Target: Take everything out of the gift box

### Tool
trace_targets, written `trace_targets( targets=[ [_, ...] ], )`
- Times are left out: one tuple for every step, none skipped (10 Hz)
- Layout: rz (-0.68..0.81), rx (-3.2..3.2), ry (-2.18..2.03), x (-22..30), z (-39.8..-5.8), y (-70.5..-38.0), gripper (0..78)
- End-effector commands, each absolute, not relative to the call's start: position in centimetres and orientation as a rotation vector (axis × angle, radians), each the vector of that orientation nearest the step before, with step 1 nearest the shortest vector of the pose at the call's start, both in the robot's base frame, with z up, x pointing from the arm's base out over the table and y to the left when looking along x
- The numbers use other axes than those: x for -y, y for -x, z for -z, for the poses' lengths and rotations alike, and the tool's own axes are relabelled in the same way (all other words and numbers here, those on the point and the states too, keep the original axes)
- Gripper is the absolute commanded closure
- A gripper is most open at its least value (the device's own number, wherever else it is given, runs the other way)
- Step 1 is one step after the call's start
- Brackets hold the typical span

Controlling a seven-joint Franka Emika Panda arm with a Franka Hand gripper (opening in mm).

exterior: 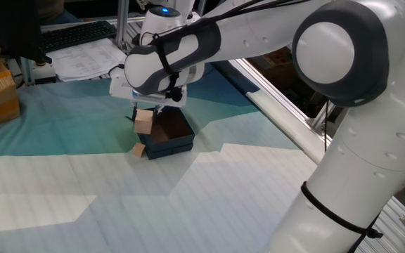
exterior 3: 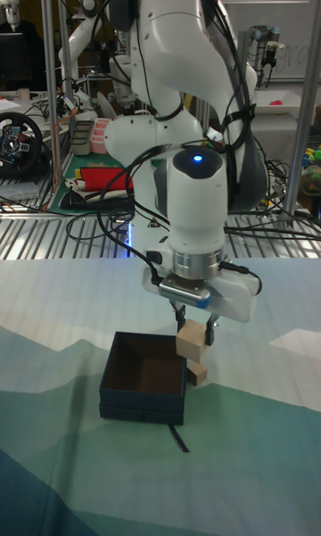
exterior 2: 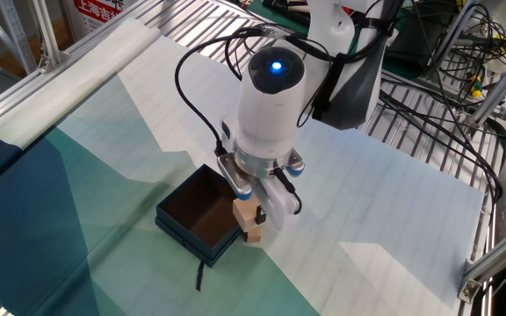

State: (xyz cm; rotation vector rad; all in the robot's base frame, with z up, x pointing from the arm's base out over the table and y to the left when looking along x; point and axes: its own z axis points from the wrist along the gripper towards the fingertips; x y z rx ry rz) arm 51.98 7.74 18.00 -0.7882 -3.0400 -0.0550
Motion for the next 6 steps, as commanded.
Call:
trace_targets(
  targets=[
    [0.041, 3.048, 0.715, -7.76, -18.13, -52.08, 76.4],
    [0.036, 3.063, 0.660, -7.76, -18.13, -52.08, 76.4],
    [0.036, 3.073, 0.612, -7.76, -18.13, -52.08, 76.4],
    [0.029, 3.084, 0.560, -7.76, -18.13, -52.08, 76.4],
    [0.026, 3.085, 0.503, -7.76, -18.13, -52.08, 76.4],
    [0.024, 3.086, 0.472, -7.76, -18.13, -52.08, 76.4]
  ],
)
